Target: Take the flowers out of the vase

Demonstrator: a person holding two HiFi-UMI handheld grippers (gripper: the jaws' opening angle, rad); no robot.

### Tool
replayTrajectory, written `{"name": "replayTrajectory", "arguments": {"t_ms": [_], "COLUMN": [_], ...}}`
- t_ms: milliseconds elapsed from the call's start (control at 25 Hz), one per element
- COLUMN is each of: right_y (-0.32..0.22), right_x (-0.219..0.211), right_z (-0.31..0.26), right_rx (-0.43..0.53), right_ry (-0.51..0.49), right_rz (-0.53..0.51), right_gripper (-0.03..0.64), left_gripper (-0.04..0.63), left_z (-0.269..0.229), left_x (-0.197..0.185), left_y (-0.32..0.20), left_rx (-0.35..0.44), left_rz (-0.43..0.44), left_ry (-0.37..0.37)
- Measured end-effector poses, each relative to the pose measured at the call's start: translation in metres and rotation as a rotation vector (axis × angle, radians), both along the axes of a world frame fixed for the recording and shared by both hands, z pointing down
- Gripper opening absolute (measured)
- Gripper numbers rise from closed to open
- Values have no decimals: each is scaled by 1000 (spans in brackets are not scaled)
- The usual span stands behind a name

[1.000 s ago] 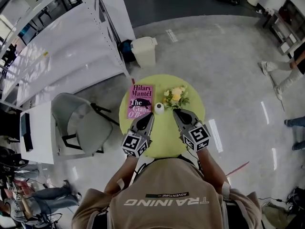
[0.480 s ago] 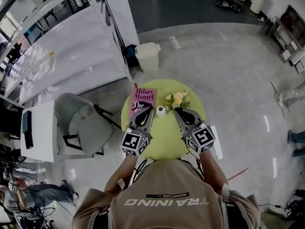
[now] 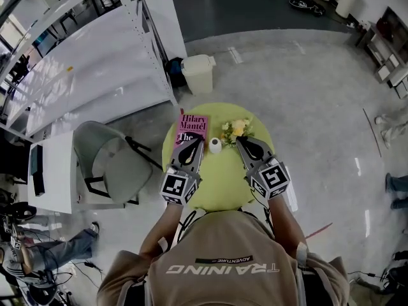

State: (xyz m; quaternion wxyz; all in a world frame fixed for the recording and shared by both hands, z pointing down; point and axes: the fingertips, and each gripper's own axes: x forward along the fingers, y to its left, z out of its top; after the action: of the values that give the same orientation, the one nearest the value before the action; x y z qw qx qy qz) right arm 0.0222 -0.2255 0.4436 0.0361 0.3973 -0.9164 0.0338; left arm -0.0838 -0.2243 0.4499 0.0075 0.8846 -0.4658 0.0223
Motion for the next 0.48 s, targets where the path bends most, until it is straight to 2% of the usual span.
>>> {"name": "replayTrajectory", "arguments": {"t_ms": [480], "right_y": [8], "right_x": [-5], "right_z": [3], "right_rx": [-9], "right_ry": [30], "right_rz": [-24], "right_gripper": [-2], "left_gripper": [2], "left_z": [-1], "left_x": [1], "left_y": [4], "left_rx": [-1], "left_rz": [23], "left_ry": [7]}}
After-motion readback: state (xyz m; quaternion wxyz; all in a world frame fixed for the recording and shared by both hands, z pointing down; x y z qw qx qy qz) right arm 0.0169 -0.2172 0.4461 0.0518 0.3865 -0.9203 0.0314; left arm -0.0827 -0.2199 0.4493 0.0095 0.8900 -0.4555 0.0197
